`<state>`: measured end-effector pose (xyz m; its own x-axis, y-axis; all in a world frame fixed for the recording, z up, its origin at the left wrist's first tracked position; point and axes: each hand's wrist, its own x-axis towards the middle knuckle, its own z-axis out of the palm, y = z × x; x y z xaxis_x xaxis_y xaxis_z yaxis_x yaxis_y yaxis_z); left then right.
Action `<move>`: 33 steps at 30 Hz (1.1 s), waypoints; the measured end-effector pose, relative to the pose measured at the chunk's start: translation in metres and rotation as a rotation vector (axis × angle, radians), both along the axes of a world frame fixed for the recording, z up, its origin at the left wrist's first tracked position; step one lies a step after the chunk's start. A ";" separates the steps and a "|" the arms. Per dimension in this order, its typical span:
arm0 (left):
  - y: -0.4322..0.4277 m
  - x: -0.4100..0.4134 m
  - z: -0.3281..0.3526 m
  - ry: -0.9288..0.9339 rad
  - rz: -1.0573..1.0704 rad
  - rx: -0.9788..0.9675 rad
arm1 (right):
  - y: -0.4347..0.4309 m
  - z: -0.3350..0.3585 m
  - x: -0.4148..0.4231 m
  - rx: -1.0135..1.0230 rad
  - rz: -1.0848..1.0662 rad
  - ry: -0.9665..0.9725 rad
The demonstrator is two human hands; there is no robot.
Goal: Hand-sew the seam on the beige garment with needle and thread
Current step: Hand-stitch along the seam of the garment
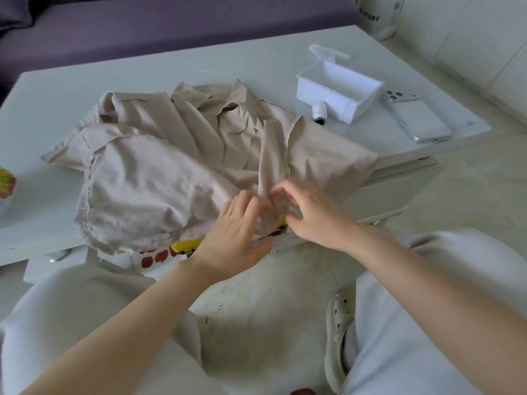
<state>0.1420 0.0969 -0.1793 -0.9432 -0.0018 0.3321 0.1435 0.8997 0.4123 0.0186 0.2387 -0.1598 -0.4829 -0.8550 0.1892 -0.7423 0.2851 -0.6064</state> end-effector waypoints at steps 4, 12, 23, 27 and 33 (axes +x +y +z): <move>-0.009 0.010 -0.022 0.022 0.128 -0.296 | -0.007 -0.016 0.007 0.175 0.052 0.426; -0.011 0.007 -0.031 0.194 0.222 -0.234 | -0.030 -0.010 0.007 -0.015 -0.090 0.393; -0.010 -0.001 0.004 0.071 0.343 0.288 | -0.018 0.010 -0.007 0.044 -0.196 0.162; -0.016 -0.002 0.010 -0.004 0.350 0.329 | -0.015 0.006 -0.011 0.127 -0.235 0.117; -0.024 -0.003 0.002 -0.080 0.214 0.354 | -0.011 0.017 -0.009 0.083 -0.212 0.053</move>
